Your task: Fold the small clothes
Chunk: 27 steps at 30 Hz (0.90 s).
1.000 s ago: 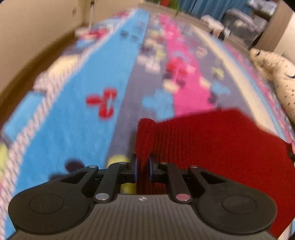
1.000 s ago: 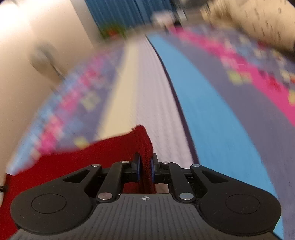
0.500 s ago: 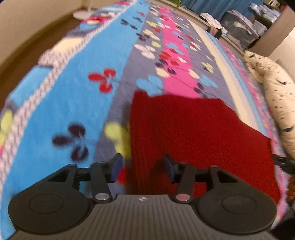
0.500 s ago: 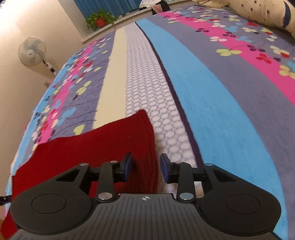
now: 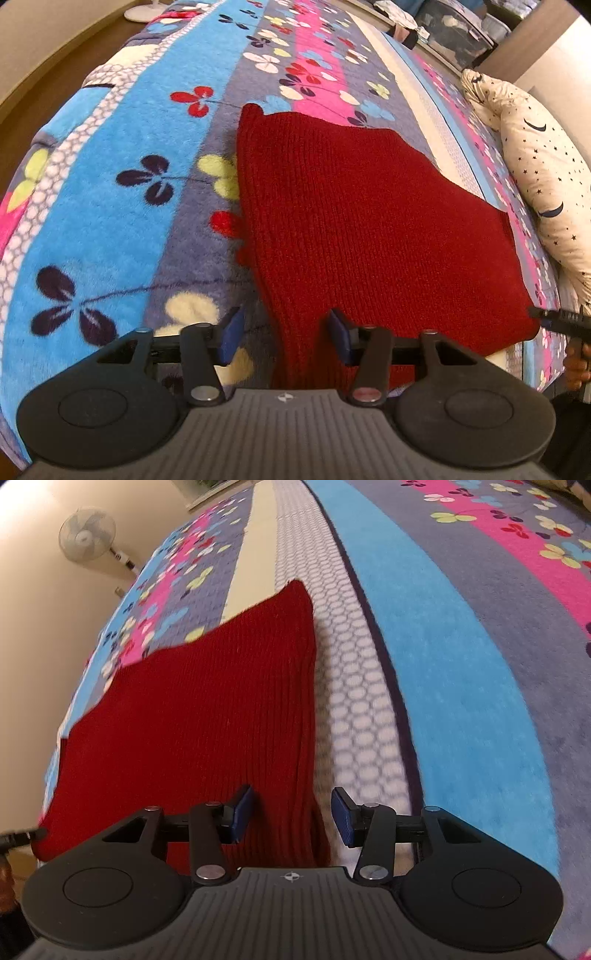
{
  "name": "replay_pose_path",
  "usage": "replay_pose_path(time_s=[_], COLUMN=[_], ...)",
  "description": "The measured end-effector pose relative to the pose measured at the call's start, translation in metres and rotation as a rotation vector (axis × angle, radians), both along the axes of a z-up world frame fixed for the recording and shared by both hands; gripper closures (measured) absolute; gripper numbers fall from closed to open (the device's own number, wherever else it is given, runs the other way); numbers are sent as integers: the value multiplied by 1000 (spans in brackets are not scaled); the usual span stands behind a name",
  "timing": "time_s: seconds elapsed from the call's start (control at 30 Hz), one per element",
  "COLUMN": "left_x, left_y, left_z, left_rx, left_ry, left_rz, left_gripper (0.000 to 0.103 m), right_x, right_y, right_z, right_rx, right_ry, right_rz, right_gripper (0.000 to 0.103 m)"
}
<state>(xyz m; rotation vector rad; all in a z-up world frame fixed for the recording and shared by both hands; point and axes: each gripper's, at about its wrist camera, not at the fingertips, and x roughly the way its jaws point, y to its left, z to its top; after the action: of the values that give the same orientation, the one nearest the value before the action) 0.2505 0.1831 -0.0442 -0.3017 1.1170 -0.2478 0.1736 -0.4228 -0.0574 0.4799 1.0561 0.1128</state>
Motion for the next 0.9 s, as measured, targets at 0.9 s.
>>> replay_pose_path(time_s=[0.9], left_x=[-28], left_y=[-59], left_z=[24], left_rx=[252], left_ry=[-204], left_rz=[-175], left_gripper=[57], right_x=[-24], right_y=[33], right_z=[27], right_rx=[-245], right_ry=[-184], right_rz=[95], right_gripper=[80])
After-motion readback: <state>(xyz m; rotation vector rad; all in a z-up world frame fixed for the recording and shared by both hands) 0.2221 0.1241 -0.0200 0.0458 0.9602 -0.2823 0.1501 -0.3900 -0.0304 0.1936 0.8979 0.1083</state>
